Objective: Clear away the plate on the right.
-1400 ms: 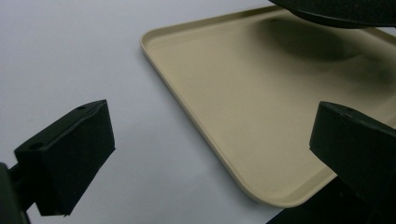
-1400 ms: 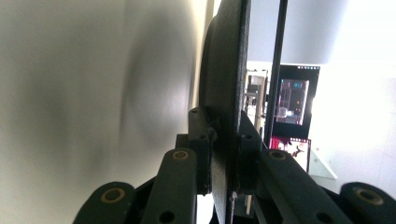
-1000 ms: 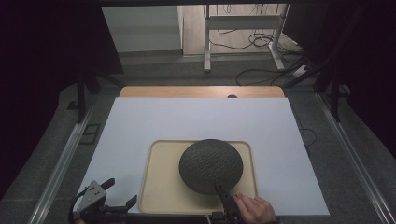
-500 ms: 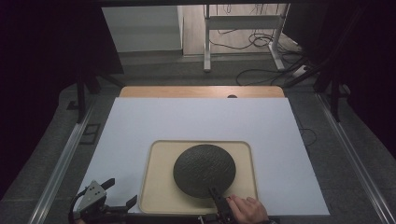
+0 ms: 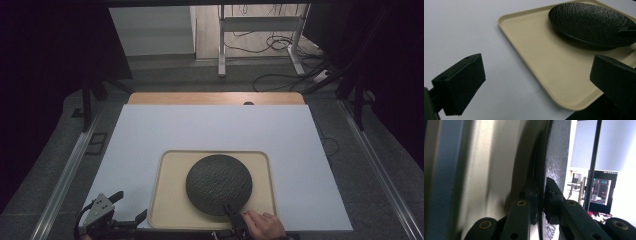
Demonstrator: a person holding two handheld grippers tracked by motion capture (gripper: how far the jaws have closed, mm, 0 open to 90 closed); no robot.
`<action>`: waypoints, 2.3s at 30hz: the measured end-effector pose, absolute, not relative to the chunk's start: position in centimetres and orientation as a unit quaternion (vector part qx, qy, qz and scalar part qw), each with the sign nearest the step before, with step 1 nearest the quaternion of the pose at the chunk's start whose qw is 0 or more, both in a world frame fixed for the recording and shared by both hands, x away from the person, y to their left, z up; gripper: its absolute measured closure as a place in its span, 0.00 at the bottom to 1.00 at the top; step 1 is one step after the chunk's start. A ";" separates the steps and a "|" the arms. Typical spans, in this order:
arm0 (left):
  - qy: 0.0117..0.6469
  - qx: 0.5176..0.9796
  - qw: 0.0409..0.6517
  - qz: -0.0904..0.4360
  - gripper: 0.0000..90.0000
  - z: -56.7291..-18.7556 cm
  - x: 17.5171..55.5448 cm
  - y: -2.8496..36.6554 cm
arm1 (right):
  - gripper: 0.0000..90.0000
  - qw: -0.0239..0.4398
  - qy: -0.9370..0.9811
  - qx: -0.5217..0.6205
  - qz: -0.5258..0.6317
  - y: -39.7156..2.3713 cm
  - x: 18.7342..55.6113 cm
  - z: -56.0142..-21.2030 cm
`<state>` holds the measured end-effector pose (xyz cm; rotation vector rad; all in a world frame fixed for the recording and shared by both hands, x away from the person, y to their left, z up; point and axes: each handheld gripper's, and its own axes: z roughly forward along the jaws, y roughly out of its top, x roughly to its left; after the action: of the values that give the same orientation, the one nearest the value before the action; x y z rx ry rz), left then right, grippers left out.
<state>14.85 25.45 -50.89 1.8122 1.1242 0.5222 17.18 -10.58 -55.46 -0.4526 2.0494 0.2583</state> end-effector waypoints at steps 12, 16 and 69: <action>0.455 0.738 0.452 0.210 0.00 -51.0 14.9 25.4 | 0.83 0.475 0.861 -0.142 0.117 -10.7 17.6 -55.0; 0.455 0.738 0.452 0.209 0.00 -51.0 14.9 25.4 | 0.80 0.475 0.861 -0.138 0.118 -10.7 17.6 -55.0; 0.455 0.738 0.452 0.209 0.00 -51.0 14.9 25.4 | 0.40 0.451 0.881 -0.099 0.106 -12.4 18.6 -52.6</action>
<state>14.93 25.40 -50.95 1.8233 1.1243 0.5166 18.55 -12.40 -52.59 -0.2442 2.1759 0.2620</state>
